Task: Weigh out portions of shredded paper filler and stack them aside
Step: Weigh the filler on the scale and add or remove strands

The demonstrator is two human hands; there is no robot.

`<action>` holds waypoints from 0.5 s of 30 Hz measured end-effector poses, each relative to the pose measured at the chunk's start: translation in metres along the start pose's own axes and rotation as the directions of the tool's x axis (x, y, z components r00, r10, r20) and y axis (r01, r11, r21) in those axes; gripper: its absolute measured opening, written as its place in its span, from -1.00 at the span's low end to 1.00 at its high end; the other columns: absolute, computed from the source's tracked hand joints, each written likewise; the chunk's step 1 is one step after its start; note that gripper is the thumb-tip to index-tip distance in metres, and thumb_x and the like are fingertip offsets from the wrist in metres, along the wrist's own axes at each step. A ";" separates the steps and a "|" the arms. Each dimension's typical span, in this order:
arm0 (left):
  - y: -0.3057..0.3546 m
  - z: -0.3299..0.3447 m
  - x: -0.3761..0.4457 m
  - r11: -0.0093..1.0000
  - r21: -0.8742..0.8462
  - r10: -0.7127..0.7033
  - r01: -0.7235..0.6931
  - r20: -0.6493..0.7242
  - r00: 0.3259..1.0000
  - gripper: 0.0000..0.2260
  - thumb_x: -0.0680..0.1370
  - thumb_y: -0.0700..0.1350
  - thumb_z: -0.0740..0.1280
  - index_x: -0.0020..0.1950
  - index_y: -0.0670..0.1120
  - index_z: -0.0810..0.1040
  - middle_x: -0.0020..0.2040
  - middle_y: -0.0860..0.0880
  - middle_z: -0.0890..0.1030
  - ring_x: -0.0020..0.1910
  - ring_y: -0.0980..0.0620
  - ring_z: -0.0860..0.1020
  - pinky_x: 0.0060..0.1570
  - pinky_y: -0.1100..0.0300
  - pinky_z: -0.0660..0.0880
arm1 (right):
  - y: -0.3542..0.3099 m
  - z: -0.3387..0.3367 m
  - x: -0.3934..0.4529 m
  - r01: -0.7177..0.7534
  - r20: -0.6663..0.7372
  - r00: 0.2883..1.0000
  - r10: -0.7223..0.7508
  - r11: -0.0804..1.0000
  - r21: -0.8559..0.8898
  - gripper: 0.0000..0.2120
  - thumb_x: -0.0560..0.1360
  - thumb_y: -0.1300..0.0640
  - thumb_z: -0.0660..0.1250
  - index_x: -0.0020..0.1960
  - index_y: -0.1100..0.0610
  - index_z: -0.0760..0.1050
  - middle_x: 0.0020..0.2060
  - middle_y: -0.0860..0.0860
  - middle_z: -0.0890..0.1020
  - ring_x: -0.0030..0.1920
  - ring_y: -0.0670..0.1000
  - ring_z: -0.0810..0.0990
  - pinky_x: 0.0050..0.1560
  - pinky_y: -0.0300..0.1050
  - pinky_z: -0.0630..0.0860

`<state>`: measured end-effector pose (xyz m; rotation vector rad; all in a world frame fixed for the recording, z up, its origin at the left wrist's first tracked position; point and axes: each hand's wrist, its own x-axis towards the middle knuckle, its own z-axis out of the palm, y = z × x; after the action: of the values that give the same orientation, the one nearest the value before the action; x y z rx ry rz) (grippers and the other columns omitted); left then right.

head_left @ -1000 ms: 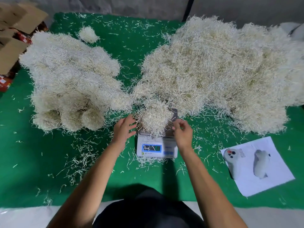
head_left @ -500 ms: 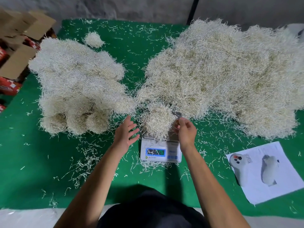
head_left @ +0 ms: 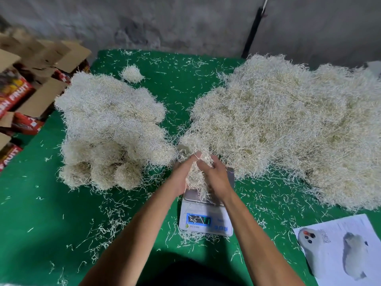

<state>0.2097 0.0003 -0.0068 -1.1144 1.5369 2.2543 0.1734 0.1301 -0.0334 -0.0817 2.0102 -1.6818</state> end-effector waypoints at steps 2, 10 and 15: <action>0.019 -0.003 0.005 0.998 0.013 0.063 -0.063 0.013 0.998 0.11 0.21 0.33 0.61 0.61 0.05 0.14 0.64 -0.10 0.12 0.58 -0.13 0.17 0.51 -0.26 0.14 | -0.018 -0.008 0.010 0.049 0.062 0.997 -0.054 0.996 0.077 -0.28 0.39 -0.46 0.41 0.40 -0.09 0.41 -0.07 -0.05 0.65 -0.28 -0.17 0.52 -0.28 -0.26 0.48; 0.061 -0.015 0.006 0.966 0.148 0.204 -0.211 0.064 0.977 -0.68 0.51 0.08 0.47 0.17 -0.06 0.63 0.48 -0.09 0.40 0.05 0.14 0.59 0.11 0.18 0.53 | -0.080 -0.040 0.083 0.127 0.063 0.991 -0.122 0.988 -0.089 -0.88 0.58 -0.07 0.43 -0.01 -0.04 0.68 -0.33 -0.03 0.54 -0.34 0.01 0.45 -0.26 -0.09 0.61; 0.062 -0.011 -0.003 0.943 0.191 0.261 -0.272 0.081 0.962 -0.38 0.33 0.27 0.42 0.24 -0.11 0.60 0.50 -0.08 0.38 0.37 -0.01 0.41 0.37 0.01 0.25 | -0.109 -0.067 0.124 0.022 -0.316 0.948 0.030 0.987 0.160 -0.90 0.63 0.30 0.32 0.02 0.20 0.60 -0.09 0.01 0.64 -0.44 -0.17 0.53 -0.26 -0.13 0.67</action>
<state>0.1837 -0.0362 0.0379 -0.8253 1.9441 2.2037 0.0076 0.1205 0.0327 0.2677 2.0831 -1.9509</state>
